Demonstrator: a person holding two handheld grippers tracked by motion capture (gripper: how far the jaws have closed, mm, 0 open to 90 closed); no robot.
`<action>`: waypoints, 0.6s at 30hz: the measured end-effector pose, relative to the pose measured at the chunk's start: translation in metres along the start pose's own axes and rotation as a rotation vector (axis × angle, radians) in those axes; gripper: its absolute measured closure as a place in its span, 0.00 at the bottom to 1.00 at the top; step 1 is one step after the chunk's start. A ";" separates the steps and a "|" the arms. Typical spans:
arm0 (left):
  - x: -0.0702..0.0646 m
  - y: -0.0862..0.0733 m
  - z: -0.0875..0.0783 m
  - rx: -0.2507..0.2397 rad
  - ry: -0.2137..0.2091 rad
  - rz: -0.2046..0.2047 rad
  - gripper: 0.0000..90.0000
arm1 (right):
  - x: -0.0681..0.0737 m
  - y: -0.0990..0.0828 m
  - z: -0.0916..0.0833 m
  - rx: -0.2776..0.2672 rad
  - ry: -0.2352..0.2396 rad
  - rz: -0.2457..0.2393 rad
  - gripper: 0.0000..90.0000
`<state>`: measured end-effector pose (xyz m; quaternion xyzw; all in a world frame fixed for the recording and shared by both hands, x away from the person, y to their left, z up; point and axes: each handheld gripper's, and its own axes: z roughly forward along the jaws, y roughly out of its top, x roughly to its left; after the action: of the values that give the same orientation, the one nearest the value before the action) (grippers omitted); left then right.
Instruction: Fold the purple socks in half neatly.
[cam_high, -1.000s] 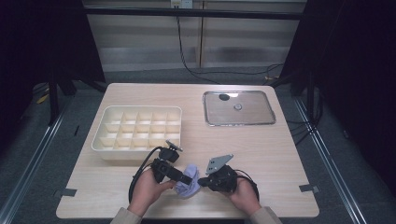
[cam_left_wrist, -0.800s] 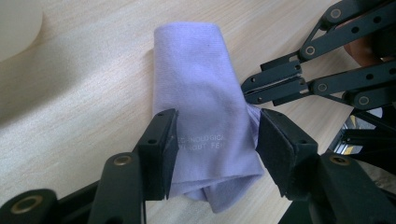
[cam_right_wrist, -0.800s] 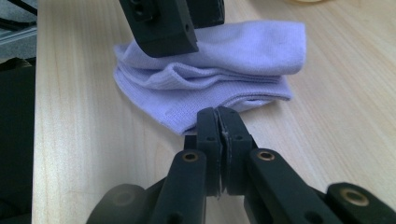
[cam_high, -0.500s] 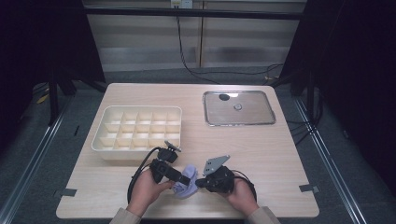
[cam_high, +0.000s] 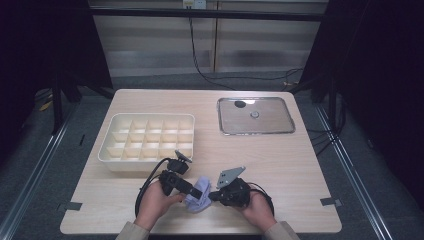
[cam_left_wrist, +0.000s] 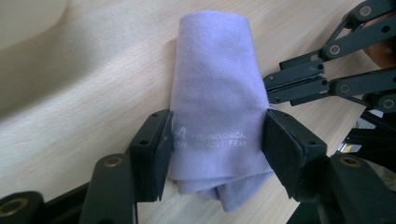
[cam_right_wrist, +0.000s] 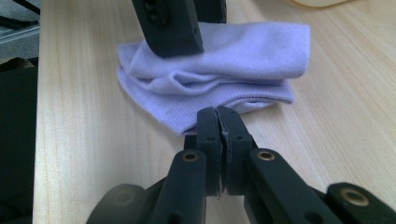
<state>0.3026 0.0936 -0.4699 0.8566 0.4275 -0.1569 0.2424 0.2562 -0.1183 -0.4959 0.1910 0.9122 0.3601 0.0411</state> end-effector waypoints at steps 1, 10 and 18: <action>0.000 0.000 0.001 0.002 0.003 -0.005 0.47 | 0.001 0.000 0.000 0.000 0.000 0.005 0.98; -0.007 0.001 0.009 0.004 0.018 0.020 0.45 | 0.002 0.001 0.001 -0.007 -0.004 -0.002 0.98; -0.014 0.001 0.013 -0.008 0.043 0.034 0.52 | 0.004 0.001 0.002 -0.007 -0.008 -0.009 0.98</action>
<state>0.2941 0.0767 -0.4739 0.8660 0.4185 -0.1324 0.2393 0.2533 -0.1150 -0.4964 0.1882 0.9117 0.3622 0.0468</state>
